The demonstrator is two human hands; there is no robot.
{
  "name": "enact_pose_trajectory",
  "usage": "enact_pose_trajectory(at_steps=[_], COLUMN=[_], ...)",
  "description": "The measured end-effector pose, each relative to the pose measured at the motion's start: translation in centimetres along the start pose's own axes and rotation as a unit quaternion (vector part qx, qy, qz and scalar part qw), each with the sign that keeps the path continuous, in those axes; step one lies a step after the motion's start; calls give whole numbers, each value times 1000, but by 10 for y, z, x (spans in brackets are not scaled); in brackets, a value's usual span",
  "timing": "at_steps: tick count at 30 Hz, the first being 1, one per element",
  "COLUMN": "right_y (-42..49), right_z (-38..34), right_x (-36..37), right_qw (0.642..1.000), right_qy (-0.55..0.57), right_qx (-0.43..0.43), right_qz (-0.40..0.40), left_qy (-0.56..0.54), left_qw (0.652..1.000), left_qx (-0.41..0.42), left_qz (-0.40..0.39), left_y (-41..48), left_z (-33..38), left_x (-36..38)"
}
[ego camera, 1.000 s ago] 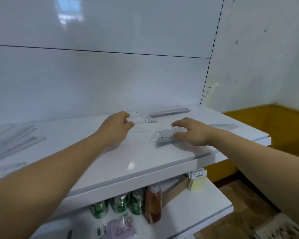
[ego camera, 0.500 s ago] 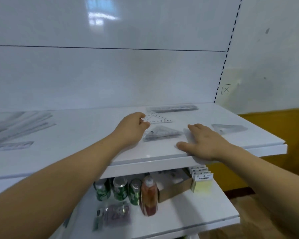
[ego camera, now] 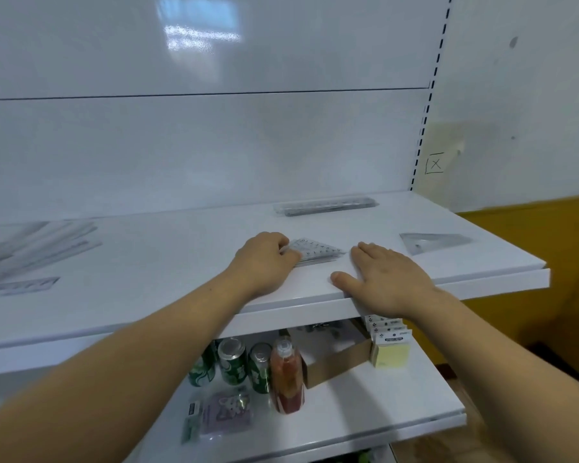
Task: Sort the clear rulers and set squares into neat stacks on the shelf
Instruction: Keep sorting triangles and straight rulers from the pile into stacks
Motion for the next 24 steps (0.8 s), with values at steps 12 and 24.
enact_pose_trajectory(at_steps=[12, 24], right_y=[41, 139], right_z=[-12, -291], right_x=[-43, -63], right_qw=[997, 992], right_qy=[74, 25], right_qx=[-2, -120], right_qz=[-35, -43], left_qy=[26, 132], left_qw=[999, 982], left_qx=[-9, -130], left_qz=[-16, 20], left_y=[-8, -116], left_z=[-38, -256], left_x=[-47, -225])
Point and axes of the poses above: each hand's wrist, its own y-axis towards the middle knuckle, its own x-axis out of the palm, z = x × y, the point moved 6 cm from there along y, towards the middle knuckle, and after that the axes turned 3 degrees about -y, right-handed, at the moved point
